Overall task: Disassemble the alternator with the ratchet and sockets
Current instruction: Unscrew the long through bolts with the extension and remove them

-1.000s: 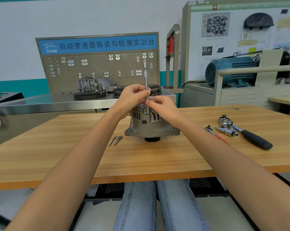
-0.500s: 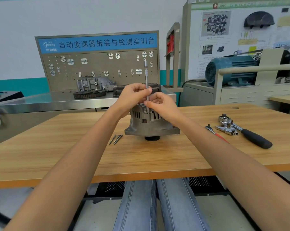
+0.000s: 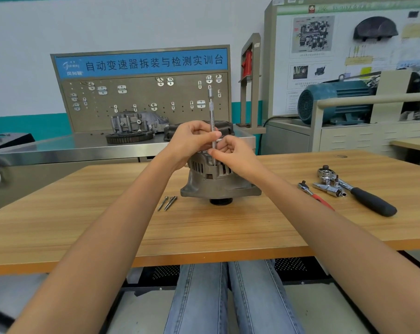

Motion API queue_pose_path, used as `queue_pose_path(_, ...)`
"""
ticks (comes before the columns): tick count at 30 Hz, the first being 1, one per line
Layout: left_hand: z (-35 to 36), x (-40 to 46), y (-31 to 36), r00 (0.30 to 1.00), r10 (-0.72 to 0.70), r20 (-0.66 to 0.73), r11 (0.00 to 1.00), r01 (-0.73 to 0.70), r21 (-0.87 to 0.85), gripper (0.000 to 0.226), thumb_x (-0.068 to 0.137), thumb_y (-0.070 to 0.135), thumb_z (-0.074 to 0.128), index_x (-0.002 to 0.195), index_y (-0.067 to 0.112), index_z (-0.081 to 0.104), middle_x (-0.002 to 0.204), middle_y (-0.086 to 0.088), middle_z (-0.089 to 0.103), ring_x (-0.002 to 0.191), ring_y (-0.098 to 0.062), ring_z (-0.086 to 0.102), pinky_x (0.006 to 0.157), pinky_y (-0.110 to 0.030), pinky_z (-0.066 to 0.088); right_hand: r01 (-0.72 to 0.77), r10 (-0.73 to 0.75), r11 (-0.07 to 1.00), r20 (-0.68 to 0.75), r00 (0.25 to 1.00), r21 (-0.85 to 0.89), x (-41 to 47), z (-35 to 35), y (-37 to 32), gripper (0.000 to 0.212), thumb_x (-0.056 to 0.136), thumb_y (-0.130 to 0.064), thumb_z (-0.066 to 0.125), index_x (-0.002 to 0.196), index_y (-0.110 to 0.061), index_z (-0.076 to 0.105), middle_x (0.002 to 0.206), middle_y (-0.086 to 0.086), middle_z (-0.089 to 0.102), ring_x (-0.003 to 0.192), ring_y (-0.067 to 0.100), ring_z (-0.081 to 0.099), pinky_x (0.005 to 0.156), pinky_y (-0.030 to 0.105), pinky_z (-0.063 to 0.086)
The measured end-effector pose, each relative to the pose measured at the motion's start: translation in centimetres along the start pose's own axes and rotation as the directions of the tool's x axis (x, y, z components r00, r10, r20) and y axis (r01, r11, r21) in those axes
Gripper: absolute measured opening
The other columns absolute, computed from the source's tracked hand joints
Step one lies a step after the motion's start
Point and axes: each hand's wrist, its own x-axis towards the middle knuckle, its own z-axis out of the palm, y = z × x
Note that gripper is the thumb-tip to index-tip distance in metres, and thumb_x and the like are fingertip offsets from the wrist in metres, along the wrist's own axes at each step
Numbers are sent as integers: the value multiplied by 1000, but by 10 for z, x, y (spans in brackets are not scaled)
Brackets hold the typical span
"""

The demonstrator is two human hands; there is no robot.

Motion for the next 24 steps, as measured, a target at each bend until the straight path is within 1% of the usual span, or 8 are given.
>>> queue_pose_path(3, 0, 0, 0, 1000, -8, 10, 1000, 8, 14, 7, 84, 6, 71, 86, 12, 68, 74, 5, 71, 73, -12, 69, 68, -23, 56, -2, 2, 1000, 15, 1000, 8, 0, 0, -1, 14, 84, -21, 69, 81, -20, 55, 73, -7, 56, 57, -8, 53, 55, 5, 44)
queue_pose_path(5, -1, 0, 0, 1000, -5, 21, 1000, 5, 3, 9, 85, 5, 69, 89, 14, 69, 76, 7, 73, 75, -11, 70, 69, -23, 56, -7, 6, 1000, 18, 1000, 26, 0, -1, -1, 14, 84, -21, 70, 84, -17, 57, 73, -6, 58, 57, -7, 54, 56, 6, 44)
queue_pose_path(8, -3, -2, -1, 1000, -1, 30, 1000, 1, -1, 15, 86, 3, 66, 93, 16, 70, 86, 0, 73, 80, -15, 72, 73, -25, 56, -12, 10, 999, 38, 999, 41, 0, -3, -2, 10, 85, -20, 68, 88, -19, 59, 77, -7, 59, 65, -3, 55, 59, 6, 46)
queue_pose_path(11, -3, -3, -1, 999, 4, 32, 1000, -5, 11, 20, 87, 3, 64, 96, 19, 69, 88, -4, 73, 83, -16, 71, 76, -26, 57, -22, 20, 999, 46, 999, 40, -1, -5, -4, 8, 86, -20, 67, 91, -19, 60, 80, -7, 61, 71, -1, 57, 60, 4, 46)
queue_pose_path(14, -2, -4, -1, 999, 16, 29, 1000, -17, 15, 18, 88, 5, 64, 95, 21, 69, 84, 1, 74, 82, -13, 72, 74, -25, 57, -30, 28, 999, 35, 999, 44, 0, -5, -4, 9, 86, -19, 67, 91, -15, 61, 78, -7, 61, 71, 1, 57, 59, 4, 46)
queue_pose_path(17, 0, -5, 1, 999, 23, 30, 999, -24, 29, 11, 88, 13, 67, 92, 23, 70, 81, 6, 73, 79, -8, 71, 69, -20, 55, -31, 31, 999, 35, 999, 9, 0, -4, -4, 10, 86, -21, 66, 89, -17, 58, 78, -6, 58, 70, 3, 55, 58, 7, 46)
queue_pose_path(20, 0, -4, 1, 1000, 21, 21, 999, -21, 33, 6, 87, 13, 69, 84, 18, 69, 85, 0, 71, 77, -11, 68, 68, -22, 55, -36, 36, 999, 22, 999, 0, 1, -3, -4, 11, 86, -22, 67, 86, -18, 56, 75, -7, 56, 67, 1, 53, 56, 6, 44)
queue_pose_path(24, 0, -3, 0, 1000, 3, -4, 999, -3, 44, 9, 85, 14, 71, 79, 12, 65, 78, -5, 66, 77, -18, 64, 73, -28, 57, -28, 28, 1000, 33, 999, -8, 1, -3, -4, 11, 86, -23, 67, 88, -20, 57, 77, -7, 56, 69, 2, 53, 58, 8, 45)
